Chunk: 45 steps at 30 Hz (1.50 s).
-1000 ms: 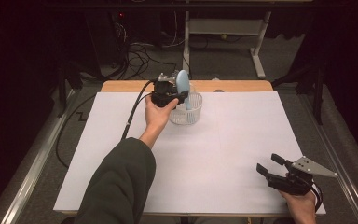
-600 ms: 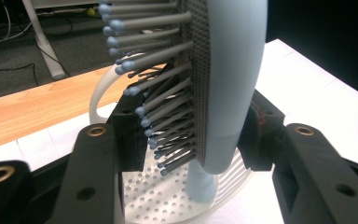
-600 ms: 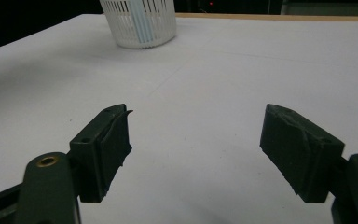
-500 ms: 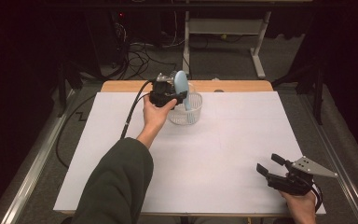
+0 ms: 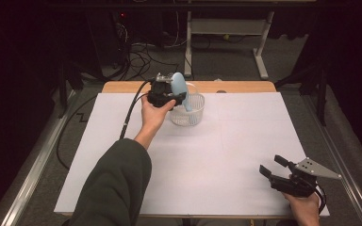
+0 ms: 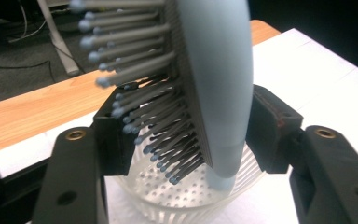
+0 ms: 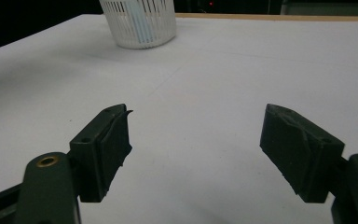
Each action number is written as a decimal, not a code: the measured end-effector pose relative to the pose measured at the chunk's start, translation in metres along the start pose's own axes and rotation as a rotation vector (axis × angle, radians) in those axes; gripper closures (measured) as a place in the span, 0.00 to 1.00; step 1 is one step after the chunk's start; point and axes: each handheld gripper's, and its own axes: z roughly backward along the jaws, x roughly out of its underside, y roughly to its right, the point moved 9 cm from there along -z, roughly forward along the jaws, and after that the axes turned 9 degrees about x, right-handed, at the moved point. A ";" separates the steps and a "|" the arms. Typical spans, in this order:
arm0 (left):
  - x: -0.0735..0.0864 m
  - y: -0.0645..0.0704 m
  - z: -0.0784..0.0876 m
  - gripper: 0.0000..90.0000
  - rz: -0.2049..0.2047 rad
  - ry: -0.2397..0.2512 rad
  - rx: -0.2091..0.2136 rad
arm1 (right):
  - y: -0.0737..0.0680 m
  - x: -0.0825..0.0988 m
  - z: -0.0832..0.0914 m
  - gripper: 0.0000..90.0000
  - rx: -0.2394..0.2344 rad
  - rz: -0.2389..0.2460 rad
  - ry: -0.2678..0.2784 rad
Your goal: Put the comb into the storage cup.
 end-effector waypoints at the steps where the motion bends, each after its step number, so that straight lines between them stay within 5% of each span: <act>1: 0.001 -0.001 0.001 0.45 0.006 0.002 -0.002 | 0.000 0.000 0.000 0.27 0.000 0.001 0.000; 19: 0.017 -0.020 0.008 0.36 0.027 -0.052 -0.034 | 0.000 0.000 0.000 0.27 0.001 -0.001 -0.002; 45: 0.034 -0.029 0.010 0.30 0.041 -0.049 -0.029 | -0.001 0.000 -0.001 0.27 -0.002 0.001 -0.003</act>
